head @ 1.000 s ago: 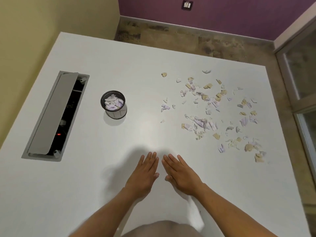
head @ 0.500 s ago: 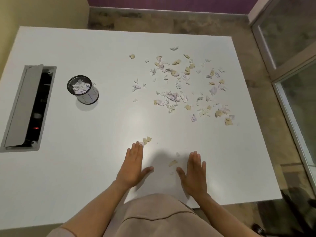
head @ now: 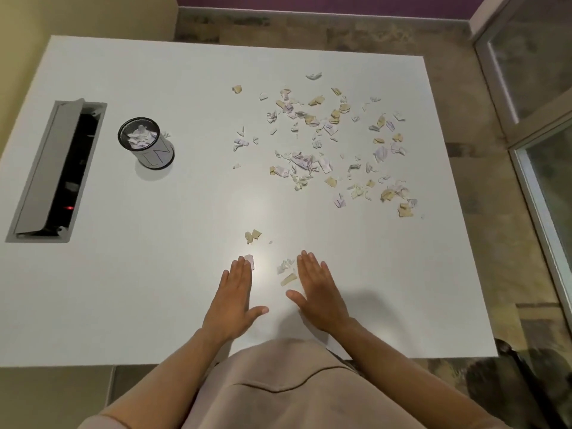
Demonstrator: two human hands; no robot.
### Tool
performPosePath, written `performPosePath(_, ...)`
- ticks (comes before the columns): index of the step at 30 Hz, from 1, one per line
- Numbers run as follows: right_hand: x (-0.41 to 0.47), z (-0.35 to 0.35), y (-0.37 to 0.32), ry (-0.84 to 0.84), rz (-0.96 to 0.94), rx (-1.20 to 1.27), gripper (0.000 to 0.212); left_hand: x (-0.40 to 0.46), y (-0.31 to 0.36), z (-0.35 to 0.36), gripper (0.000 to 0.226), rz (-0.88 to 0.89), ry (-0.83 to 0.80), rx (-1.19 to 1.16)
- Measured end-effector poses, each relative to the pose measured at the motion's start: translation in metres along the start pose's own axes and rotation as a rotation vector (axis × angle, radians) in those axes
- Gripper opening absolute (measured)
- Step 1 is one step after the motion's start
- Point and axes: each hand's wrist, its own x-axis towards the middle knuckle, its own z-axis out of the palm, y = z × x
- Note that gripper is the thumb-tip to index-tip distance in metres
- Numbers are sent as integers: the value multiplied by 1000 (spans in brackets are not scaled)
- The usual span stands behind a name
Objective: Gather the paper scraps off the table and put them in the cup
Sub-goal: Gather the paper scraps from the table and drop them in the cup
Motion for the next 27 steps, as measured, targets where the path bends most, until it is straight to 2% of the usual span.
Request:
performPosePath(5, -48, 5, 35, -64, -61, -142, 72, -4, 8, 8, 97, -80, 32, -5)
performPosePath(9, -54, 7, 36, -153, -61, -211, 69, -4, 19, 13, 94, -122, 32, -12)
performPosePath(22, 43, -17, 3, -197, -195, -224, 74, -3, 23, 18, 90, -143, 21, 45)
performPosePath(27, 64, -27, 2, -181, -204, -119, 75, -4, 22, 16, 86, -142, 41, 23)
